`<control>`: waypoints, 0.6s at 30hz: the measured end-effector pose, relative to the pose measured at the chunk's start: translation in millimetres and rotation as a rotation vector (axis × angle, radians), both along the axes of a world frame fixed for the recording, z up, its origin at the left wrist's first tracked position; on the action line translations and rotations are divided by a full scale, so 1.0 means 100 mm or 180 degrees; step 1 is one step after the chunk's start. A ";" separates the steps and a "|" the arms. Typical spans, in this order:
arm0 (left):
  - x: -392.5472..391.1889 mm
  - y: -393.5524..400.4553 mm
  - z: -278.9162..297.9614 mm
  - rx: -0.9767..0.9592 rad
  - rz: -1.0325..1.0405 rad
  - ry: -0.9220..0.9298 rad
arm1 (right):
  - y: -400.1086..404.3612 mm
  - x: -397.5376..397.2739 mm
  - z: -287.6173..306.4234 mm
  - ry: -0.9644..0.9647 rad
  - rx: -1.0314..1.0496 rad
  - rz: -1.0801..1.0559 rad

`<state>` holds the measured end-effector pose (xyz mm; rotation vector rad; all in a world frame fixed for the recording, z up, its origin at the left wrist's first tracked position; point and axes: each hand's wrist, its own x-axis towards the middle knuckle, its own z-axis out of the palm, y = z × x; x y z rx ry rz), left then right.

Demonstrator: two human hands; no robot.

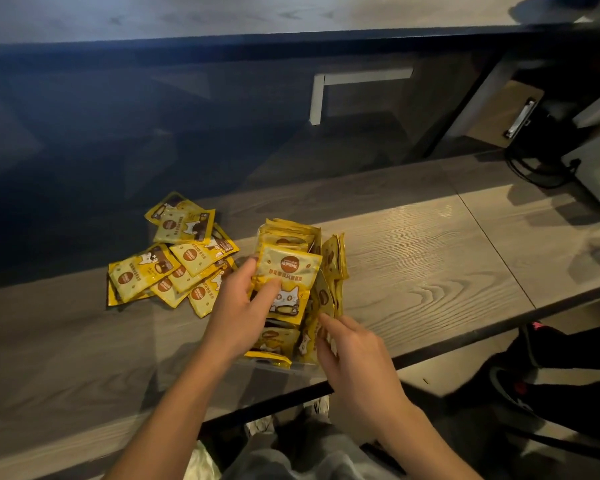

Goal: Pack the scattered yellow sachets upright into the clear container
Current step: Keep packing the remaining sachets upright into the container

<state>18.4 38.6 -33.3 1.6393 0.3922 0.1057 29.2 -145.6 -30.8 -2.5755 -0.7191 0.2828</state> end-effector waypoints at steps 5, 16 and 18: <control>0.04 -0.01 0.02 -0.0020 0.0015 0.0012 | 0.12 0.23 0.17 -0.0483 -0.0259 -0.0029; 0.07 0.02 0.04 0.0151 0.0086 0.0100 | 0.33 0.61 -0.09 -0.0736 -0.0878 0.0035; 0.07 0.02 0.03 0.0085 -0.0001 0.0175 | 0.32 0.59 -0.12 -0.0925 -0.0877 0.0038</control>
